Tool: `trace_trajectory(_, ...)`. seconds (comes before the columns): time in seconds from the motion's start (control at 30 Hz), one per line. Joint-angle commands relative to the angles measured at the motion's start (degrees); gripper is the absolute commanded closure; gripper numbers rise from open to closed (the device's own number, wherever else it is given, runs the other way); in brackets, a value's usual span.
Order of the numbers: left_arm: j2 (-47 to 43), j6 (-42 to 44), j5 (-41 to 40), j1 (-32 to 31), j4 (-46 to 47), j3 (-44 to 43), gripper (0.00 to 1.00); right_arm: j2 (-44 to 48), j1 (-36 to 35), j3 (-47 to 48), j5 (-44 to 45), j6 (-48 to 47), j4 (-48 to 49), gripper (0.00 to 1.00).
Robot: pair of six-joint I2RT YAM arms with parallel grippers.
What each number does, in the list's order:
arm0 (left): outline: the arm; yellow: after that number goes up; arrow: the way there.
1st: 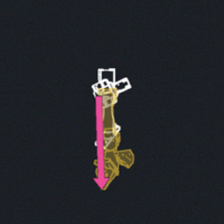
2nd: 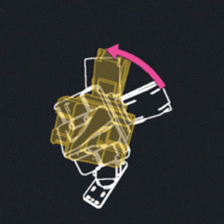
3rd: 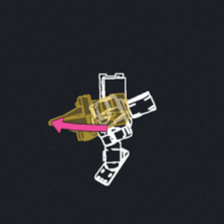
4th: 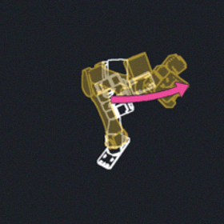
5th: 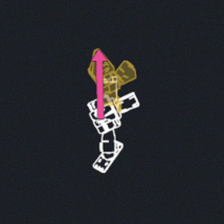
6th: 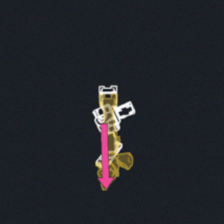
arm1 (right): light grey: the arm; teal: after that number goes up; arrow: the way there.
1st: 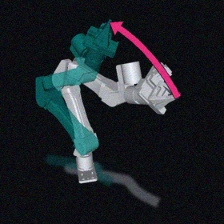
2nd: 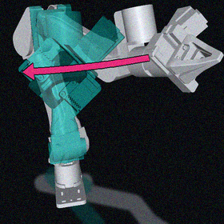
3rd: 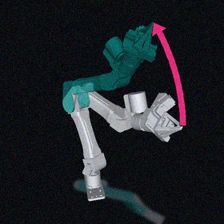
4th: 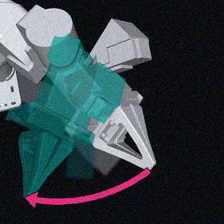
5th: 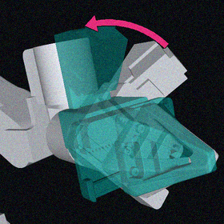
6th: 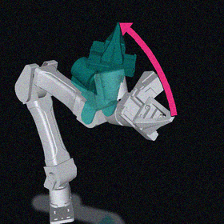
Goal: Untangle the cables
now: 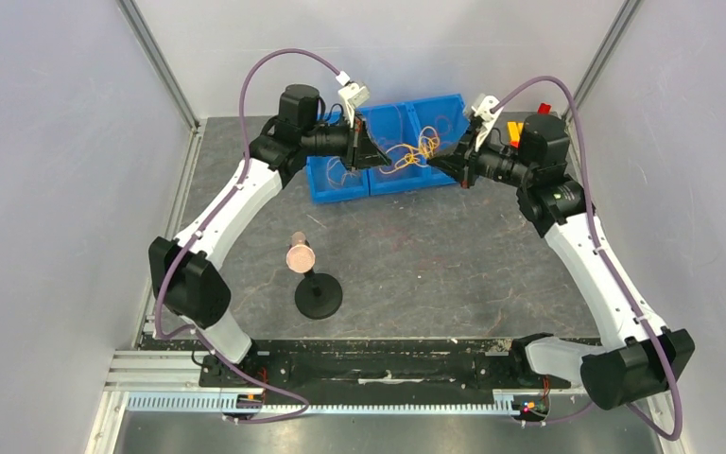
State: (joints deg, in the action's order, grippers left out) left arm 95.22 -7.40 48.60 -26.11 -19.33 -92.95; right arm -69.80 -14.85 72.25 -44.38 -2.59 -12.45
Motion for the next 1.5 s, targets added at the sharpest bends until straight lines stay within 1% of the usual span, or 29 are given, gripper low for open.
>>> trace_trajectory(0.0, -2.51, -2.30, 1.53, 1.50, 2.98, 0.67, 0.98, 3.05, 0.52, -2.02, 7.19, -2.12, 0.32, 1.00)
trace_trajectory(0.1, -5.41, -6.72, 2.71, 6.10, 7.70, 3.73, 0.98, 3.51, 4.21, -3.28, 11.76, -3.58, -1.60, 1.00)
trace_trajectory(0.23, -7.15, -5.03, 1.61, 12.62, 6.56, 4.53, 0.98, 3.09, 10.54, -3.80, 13.31, -4.70, -4.28, 1.00)
trace_trajectory(0.33, -7.17, -4.27, 1.15, 16.20, 5.90, 4.07, 0.98, 3.93, 12.12, -4.88, 14.94, -6.30, -5.00, 1.00)
trace_trajectory(0.47, -7.98, -4.28, -0.88, 18.20, 6.46, 3.65, 0.98, 4.73, 13.02, -5.89, 17.75, -7.64, -5.09, 1.00)
trace_trajectory(0.53, -8.48, -7.36, -3.69, 19.59, 9.48, 4.43, 0.98, 4.98, 13.86, -6.47, 20.07, -8.39, -5.17, 1.00)
trace_trajectory(0.6, -8.77, -14.96, -3.91, 22.14, 16.73, 6.76, 0.98, 5.36, 14.41, -7.20, 20.98, -8.40, -5.09, 1.00)
trace_trajectory(0.63, -8.84, -18.67, -3.59, 23.26, 21.00, 7.97, 0.98, 5.53, 16.34, -7.53, 21.05, -8.40, -5.12, 1.00)
trace_trajectory(0.67, -8.84, -20.96, -3.04, 23.77, 23.67, 8.64, 0.98, 5.80, 16.72, -8.15, 20.94, -8.40, -4.97, 1.00)
trace_trajectory(0.73, -8.56, -22.28, -2.80, 23.95, 25.97, 8.39, 0.98, 6.28, 16.86, -9.26, 20.99, -8.72, -5.08, 1.00)
trace_trajectory(0.83, -7.08, -22.20, -5.16, 24.62, 25.22, 5.79, 0.98, 6.52, 17.24, -10.69, 23.35, -10.49, -5.28, 1.00)
trace_trajectory(0.9, -5.94, -20.00, -6.53, 25.13, 23.28, 2.92, 0.98, 6.45, 18.12, -11.37, 22.43, -11.40, -5.35, 1.00)
trace_trajectory(0.97, -4.62, -18.03, -6.10, 25.14, 22.10, 0.38, 0.98, 5.93, 18.26, -11.27, 18.14, -11.74, -6.69, 1.00)
trace_trajectory(1.03, -3.68, -18.22, -5.26, 25.09, 23.07, -1.57, 0.98, 4.74, 18.26, -10.18, 9.07, -11.46, -9.06, 0.99)
trace_trajectory(1.07, -3.26, -18.54, -4.89, 25.05, 23.64, -2.41, 0.98, 4.00, 18.19, -9.51, 3.31, -10.56, -10.04, 0.86)
trace_trajectory(1.1, -3.01, -19.34, -4.40, 25.06, 24.82, -3.27, 0.98, 3.33, 18.13, -9.03, -1.10, -9.48, -10.80, 0.66)
trace_trajectory(1.13, -2.98, -19.86, -4.14, 25.06, 25.93, -3.99, 0.98, 2.70, 17.94, -8.46, -3.28, -8.09, -10.85, 0.47)
trace_trajectory(1.17, -2.98, -20.50, -3.96, 25.14, 27.03, -4.45, 0.98, 2.22, 17.82, -8.03, -4.46, -7.07, -10.84, 0.38)
trace_trajectory(1.2, -3.13, -21.12, -3.99, 25.06, 28.30, -4.89, 0.98, 1.72, 17.73, -7.55, -4.66, -6.67, -10.76, 0.31)
trace_trajectory(1.27, -3.51, -21.81, -4.23, 25.07, 29.76, -5.71, 0.98, 1.42, 17.75, -6.99, -3.76, -7.02, -10.78, 0.24)
trace_trajectory(1.37, -4.15, -22.35, -4.65, 25.10, 32.51, -6.10, 0.98, 1.50, 17.76, -7.15, -2.14, -7.16, -10.32, 0.17)
trace_trajectory(1.47, -3.49, -20.21, -5.58, 25.14, 31.80, -7.19, 0.98, 1.40, 17.80, -7.46, -1.72, -6.83, -10.16, 0.11)
